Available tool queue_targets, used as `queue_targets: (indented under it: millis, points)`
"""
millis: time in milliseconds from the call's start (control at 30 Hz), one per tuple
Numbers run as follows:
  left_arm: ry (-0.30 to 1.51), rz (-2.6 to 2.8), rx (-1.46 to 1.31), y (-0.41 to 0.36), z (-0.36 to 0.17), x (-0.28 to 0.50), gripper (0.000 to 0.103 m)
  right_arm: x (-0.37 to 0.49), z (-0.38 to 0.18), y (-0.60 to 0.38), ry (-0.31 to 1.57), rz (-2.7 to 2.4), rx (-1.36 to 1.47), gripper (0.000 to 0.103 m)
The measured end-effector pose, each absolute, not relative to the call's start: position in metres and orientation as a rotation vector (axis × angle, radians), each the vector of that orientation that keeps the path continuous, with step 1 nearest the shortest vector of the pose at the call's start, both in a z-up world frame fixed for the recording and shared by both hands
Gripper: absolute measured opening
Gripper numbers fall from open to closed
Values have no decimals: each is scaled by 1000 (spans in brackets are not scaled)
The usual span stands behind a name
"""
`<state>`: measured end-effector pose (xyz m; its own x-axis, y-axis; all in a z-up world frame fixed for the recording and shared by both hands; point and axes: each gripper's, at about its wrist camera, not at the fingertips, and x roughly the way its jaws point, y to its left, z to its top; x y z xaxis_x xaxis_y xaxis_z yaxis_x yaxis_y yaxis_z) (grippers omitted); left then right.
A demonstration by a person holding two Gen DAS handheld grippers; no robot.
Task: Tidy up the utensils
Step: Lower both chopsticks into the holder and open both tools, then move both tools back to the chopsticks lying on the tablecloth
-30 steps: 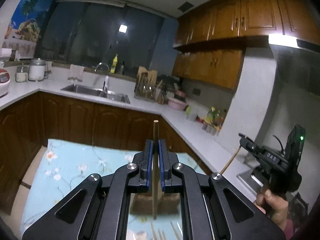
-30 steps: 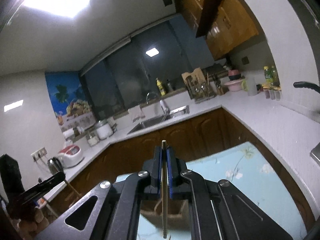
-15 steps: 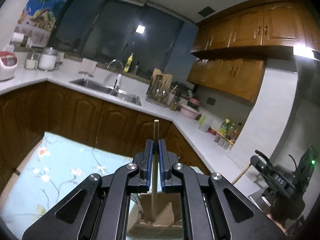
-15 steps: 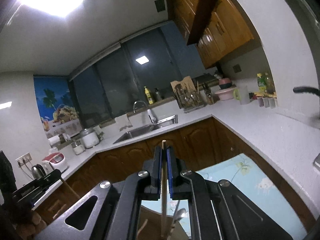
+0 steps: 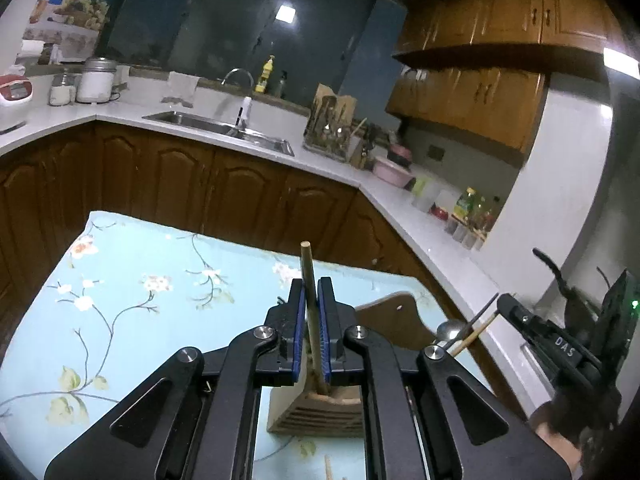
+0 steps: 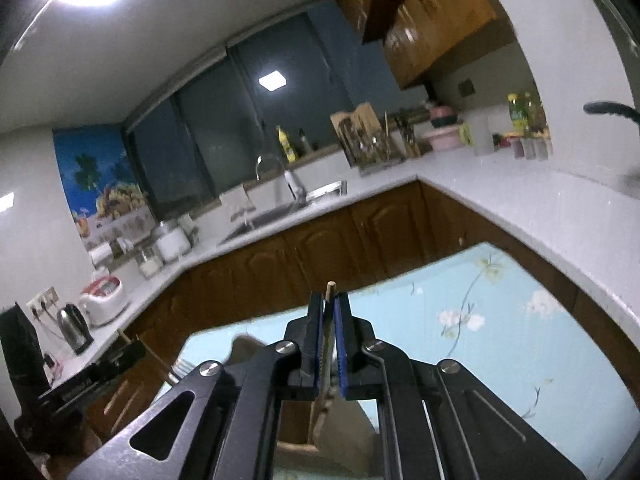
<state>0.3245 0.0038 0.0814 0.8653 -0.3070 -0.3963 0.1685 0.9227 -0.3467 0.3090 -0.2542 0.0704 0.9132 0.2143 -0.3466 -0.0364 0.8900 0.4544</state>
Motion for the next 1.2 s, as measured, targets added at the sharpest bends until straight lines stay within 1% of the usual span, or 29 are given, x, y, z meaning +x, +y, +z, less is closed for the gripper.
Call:
queue_targets:
  millis: [233,267,300,400,433,467,500,533,567,600,633,667,700,733,800,833,933,1200]
  points:
    - [482,-257,-289,4,85,326,6,310,73,-256,433,143,457,6]
    - [483,-256,-288,3,85,327,6,310,73,-257,435,146,461,7]
    - [484,-255,-286,3,85,326,6,310,73,-257,436,147,464,11]
    - [489,-252,-291,3,86,325,6,310,74,-260,435,150,475,11]
    - [493,-259,-295,3,86,324,8,309,74,-260,433,150,480,12]
    - [494,-262,-296,2,87,322,15,309,75,-262,433,150,486,13]
    - [496,-264,-297,2,89,321,20,307,76,-264,431,151,495,20]
    - [495,-268,-298,3,91,316,33,305,78,-266,425,156,504,34]
    - [493,-271,-306,4,92,312,42,301,80,-268,412,166,514,42]
    - [489,-273,-316,5,93,308,47,296,83,-270,399,164,515,53]
    - [483,-276,-331,7,95,299,60,293,87,-271,389,162,514,58]
    - [479,-273,-336,9,95,295,75,287,90,-273,378,165,517,61]
    - [470,-259,-344,11,96,286,80,283,92,-276,369,175,524,71]
    - [461,-253,-349,13,96,279,83,278,93,-279,361,180,532,85]
    - [452,-246,-353,18,95,263,85,264,96,-283,336,185,541,99]
    - [452,-233,-357,21,94,256,87,257,96,-284,328,179,533,101]
    - [458,-220,-374,28,83,233,94,237,96,-284,335,160,498,101]
    - [558,-202,-393,43,52,186,95,186,69,-280,430,148,443,101]
